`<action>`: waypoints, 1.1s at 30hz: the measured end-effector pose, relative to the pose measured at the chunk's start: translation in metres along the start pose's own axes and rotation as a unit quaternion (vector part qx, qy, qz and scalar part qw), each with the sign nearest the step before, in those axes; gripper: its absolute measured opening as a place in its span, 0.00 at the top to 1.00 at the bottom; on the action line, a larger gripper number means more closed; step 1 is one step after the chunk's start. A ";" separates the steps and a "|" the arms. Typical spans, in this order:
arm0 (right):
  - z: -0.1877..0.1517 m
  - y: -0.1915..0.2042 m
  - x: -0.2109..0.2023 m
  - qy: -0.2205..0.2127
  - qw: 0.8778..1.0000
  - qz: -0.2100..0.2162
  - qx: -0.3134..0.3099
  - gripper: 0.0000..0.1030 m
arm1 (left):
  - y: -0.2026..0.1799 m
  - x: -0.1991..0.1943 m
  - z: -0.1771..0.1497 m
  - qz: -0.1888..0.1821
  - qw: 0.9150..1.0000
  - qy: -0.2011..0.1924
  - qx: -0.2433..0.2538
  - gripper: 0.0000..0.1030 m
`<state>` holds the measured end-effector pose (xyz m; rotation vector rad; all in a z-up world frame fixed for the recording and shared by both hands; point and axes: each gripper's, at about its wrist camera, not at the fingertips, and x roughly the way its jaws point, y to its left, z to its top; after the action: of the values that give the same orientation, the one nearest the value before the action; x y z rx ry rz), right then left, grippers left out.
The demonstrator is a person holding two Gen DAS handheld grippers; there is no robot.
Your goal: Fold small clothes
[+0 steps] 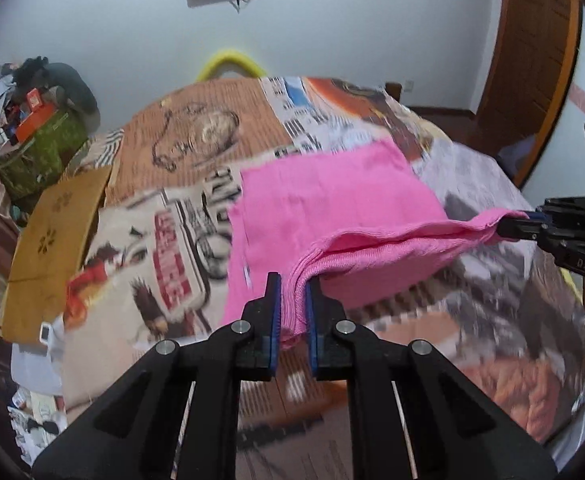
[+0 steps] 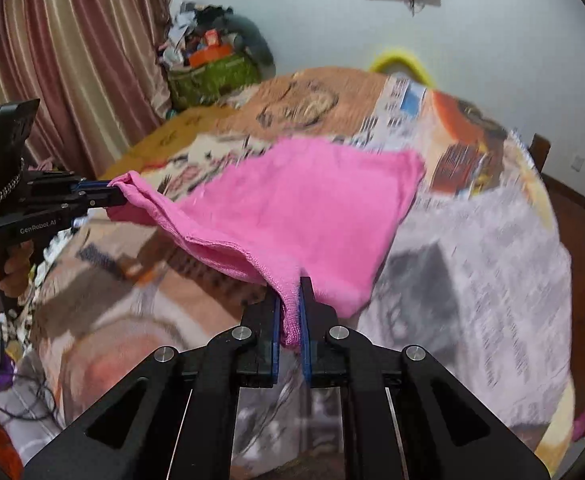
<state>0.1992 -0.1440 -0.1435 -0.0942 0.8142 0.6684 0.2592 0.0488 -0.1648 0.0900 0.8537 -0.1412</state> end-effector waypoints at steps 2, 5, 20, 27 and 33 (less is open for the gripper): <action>0.010 -0.005 0.000 -0.010 1.000 -0.004 0.001 0.93 | 0.005 0.005 0.018 -0.001 1.000 -0.008 -0.005 0.90; 0.025 -0.013 0.003 -0.026 1.000 -0.012 0.003 0.93 | 0.012 0.014 0.042 -0.004 1.000 -0.019 -0.012 0.90; 0.085 -0.069 0.071 -0.005 0.999 -0.045 0.009 0.93 | 0.040 0.122 0.109 -0.003 0.999 0.015 -0.036 0.90; 0.086 -0.088 0.116 0.023 0.998 -0.049 0.012 0.93 | 0.053 0.178 0.114 0.000 0.998 0.045 -0.042 0.90; 0.083 -0.099 0.135 0.034 0.998 -0.056 0.013 0.91 | 0.061 0.203 0.111 -0.002 0.996 0.062 -0.061 0.84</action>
<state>0.3778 -0.1261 -0.1969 -0.1382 0.8763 0.5505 0.4834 0.0764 -0.2445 -0.0179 0.9851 -0.0883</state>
